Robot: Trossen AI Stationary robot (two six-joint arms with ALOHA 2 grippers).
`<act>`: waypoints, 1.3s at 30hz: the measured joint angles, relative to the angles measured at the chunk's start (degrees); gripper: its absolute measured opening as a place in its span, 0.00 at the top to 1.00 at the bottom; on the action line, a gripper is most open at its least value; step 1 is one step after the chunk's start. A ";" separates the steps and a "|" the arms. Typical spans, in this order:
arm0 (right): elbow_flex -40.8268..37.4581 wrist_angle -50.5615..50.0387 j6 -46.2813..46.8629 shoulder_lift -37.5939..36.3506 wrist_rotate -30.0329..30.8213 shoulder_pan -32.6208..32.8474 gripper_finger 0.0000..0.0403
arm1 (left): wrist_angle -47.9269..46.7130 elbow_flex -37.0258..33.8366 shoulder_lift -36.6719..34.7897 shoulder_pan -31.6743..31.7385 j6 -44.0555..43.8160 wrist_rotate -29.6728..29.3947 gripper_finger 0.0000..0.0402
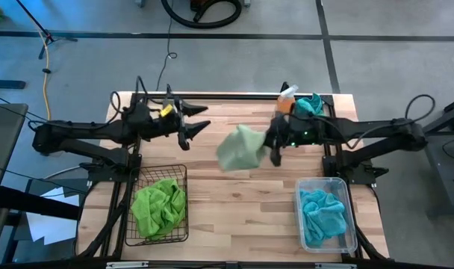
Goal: Sort microfiber towel by color & place in baskets
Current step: Put the green microfiber cloth into the black wire basket
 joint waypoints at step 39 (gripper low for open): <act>11.79 3.54 -21.13 11.36 -7.49 2.30 1.00 | -25.56 16.35 18.61 -5.06 2.83 14.65 0.33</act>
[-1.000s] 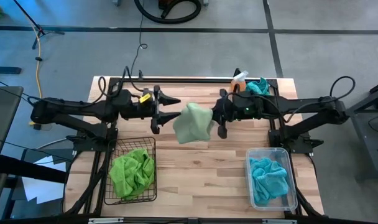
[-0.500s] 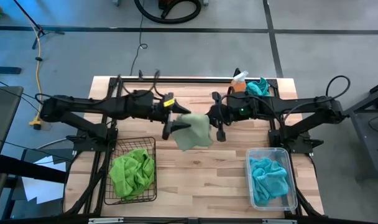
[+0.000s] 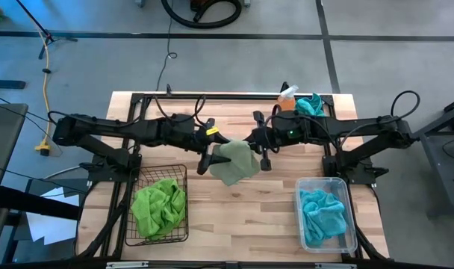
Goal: Sort microfiber towel by color & place in baskets
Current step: Put the green microfiber cloth into the black wire basket
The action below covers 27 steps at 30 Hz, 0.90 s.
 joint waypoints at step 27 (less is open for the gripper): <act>-0.09 0.11 0.89 -0.10 -0.26 -0.02 0.91 | -5.84 0.07 -0.64 1.00 -0.62 -2.63 0.99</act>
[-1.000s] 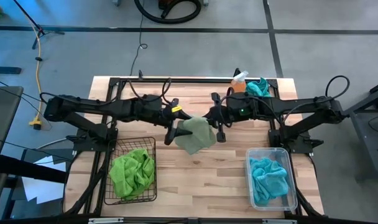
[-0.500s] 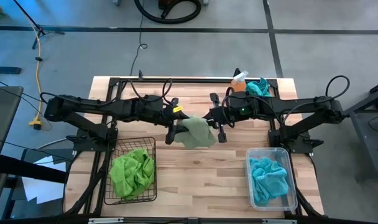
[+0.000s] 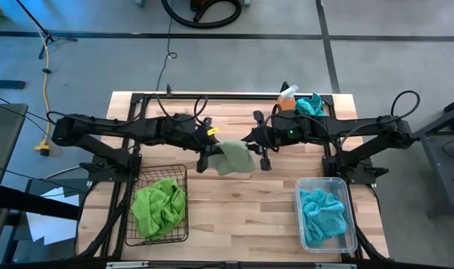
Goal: Sort microfiber towel by color & place in baskets
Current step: Put the green microfiber cloth into the black wire basket
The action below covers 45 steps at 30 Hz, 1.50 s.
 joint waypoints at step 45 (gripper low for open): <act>-1.64 -22.60 6.67 -8.75 15.25 -9.51 0.41 | -50.22 9.96 -31.77 -24.92 -47.82 1.66 1.00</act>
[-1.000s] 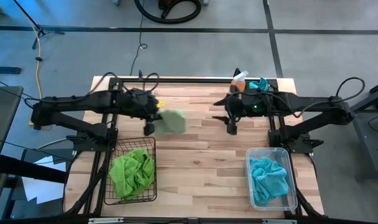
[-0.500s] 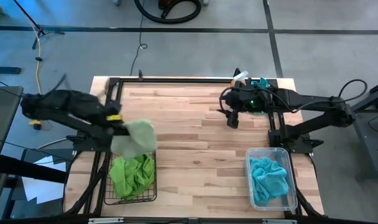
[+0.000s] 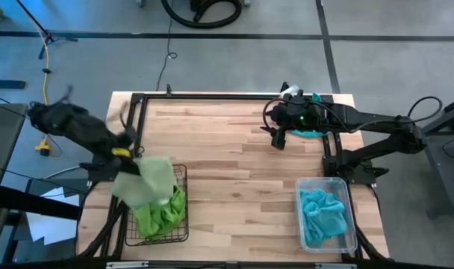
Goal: Sort microfiber towel by color & place in baskets
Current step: Put the green microfiber cloth into the black wire basket
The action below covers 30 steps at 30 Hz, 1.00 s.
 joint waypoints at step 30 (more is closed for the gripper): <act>0.00 -0.37 -0.72 0.00 0.01 0.00 0.41 | -1.49 -20.21 19.97 -21.33 2.37 -14.01 1.00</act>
